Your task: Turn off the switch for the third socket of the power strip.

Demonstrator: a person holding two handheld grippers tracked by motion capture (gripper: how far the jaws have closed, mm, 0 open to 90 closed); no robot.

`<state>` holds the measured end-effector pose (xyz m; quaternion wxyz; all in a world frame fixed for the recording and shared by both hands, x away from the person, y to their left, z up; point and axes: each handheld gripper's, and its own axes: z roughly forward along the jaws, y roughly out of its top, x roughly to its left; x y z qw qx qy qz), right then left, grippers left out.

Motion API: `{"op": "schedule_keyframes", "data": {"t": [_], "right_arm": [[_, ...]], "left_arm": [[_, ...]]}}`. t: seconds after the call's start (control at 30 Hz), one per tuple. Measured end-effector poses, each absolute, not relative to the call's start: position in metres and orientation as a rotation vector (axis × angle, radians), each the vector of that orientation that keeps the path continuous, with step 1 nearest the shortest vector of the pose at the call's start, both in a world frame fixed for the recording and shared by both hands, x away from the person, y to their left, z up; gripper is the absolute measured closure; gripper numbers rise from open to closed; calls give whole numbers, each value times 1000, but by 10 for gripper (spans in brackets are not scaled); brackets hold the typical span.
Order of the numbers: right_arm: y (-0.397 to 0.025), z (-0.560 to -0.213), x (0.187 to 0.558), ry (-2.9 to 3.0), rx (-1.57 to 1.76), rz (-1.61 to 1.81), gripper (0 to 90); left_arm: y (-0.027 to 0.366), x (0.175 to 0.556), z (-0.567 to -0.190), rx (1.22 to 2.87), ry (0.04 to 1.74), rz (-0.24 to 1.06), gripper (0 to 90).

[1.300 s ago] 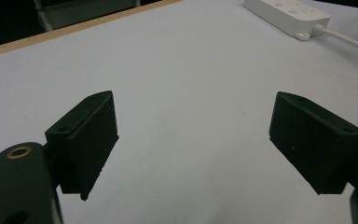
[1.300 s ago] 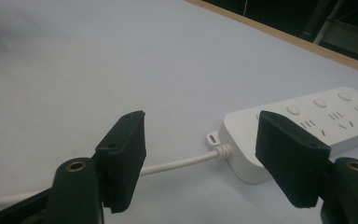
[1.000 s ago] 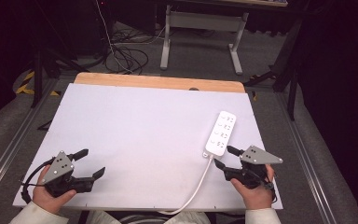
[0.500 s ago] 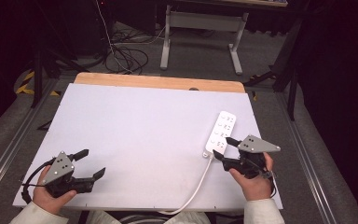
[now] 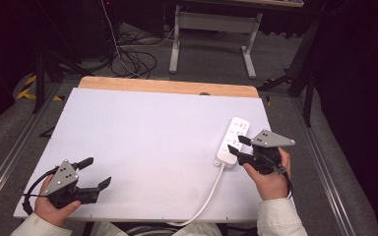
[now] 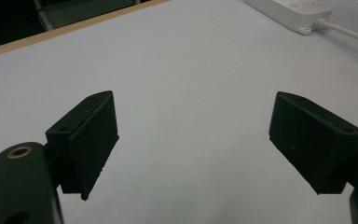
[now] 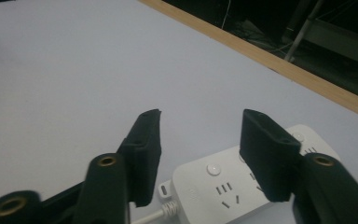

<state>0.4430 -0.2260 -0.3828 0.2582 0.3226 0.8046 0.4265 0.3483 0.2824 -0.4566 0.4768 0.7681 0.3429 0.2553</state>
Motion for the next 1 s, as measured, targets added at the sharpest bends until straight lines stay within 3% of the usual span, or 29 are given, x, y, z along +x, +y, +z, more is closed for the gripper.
{"op": "schedule_keyframes", "data": {"t": [0.07,0.17,0.27,0.37,1.0], "right_arm": [[-226,-382,451,2207,880,1164,650],[-225,-382,459,2203,896,1144,701],[-224,-384,473,2217,927,1119,834],[-224,-386,479,2214,943,1110,890],[-226,-409,529,2189,1088,1042,900]], "left_arm": [[283,348,-457,1876,839,626,160],[284,347,-457,1877,842,632,160],[284,346,-457,1875,848,633,160],[284,346,-457,1872,850,631,160],[284,347,-458,1881,843,629,160]]}}
